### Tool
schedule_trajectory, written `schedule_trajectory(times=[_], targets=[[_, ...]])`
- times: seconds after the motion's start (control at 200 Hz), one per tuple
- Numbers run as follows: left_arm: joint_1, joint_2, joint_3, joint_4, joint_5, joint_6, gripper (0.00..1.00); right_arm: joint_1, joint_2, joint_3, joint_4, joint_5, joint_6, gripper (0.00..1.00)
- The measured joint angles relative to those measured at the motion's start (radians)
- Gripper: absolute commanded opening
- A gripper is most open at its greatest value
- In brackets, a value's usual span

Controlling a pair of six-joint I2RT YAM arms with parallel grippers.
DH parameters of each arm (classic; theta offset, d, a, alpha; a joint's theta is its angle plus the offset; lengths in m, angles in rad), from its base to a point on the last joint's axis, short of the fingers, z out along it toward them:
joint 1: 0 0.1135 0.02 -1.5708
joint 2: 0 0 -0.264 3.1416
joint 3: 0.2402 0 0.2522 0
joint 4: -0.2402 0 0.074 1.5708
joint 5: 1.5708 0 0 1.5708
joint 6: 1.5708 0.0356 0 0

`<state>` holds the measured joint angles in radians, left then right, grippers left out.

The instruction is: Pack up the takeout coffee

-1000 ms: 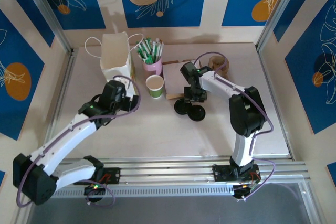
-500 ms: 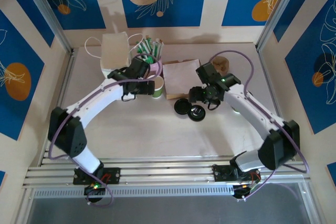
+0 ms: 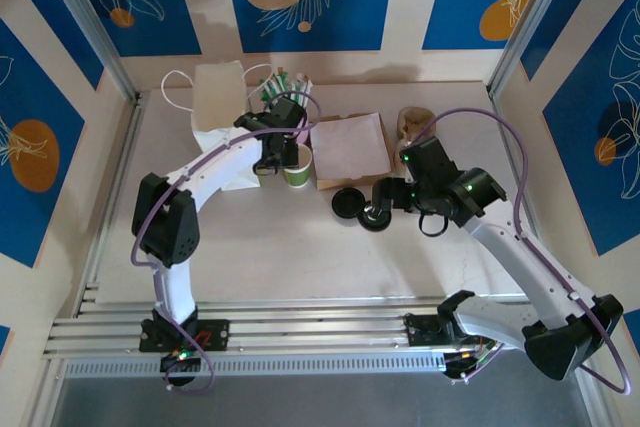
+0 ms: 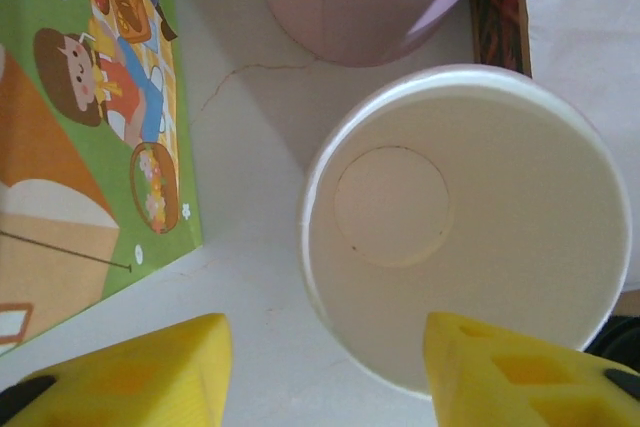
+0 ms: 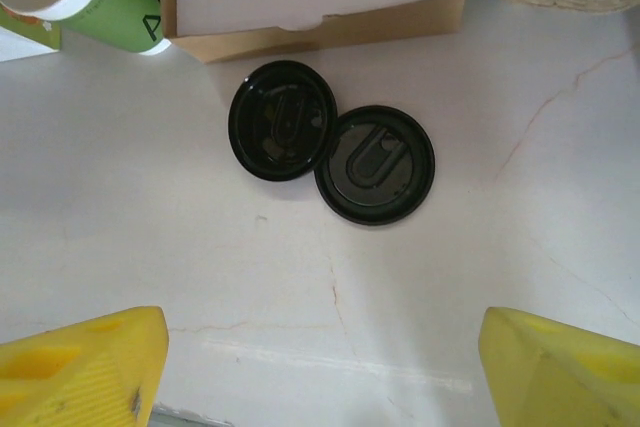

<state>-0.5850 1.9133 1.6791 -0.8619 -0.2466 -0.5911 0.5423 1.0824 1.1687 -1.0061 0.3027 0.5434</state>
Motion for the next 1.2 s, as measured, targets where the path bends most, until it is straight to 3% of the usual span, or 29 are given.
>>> schedule_trajectory(times=[0.555,0.71,0.95,1.2], targets=[[-0.001,0.071,0.034,-0.018,-0.016,-0.017,0.21,0.034,-0.033,-0.023,-0.016,-0.004,0.0,0.81],[-0.001,0.076,0.035,-0.021,-0.015,-0.024,0.0,0.039,-0.034,-0.039,-0.018,-0.004,0.0,0.81],[-0.003,0.028,0.012,-0.026,0.019,-0.028,0.0,0.039,-0.02,-0.069,-0.015,-0.003,0.0,0.82],[-0.066,-0.254,-0.233,-0.033,0.075,-0.029,0.0,0.019,0.122,-0.133,0.027,-0.004,0.0,0.83]])
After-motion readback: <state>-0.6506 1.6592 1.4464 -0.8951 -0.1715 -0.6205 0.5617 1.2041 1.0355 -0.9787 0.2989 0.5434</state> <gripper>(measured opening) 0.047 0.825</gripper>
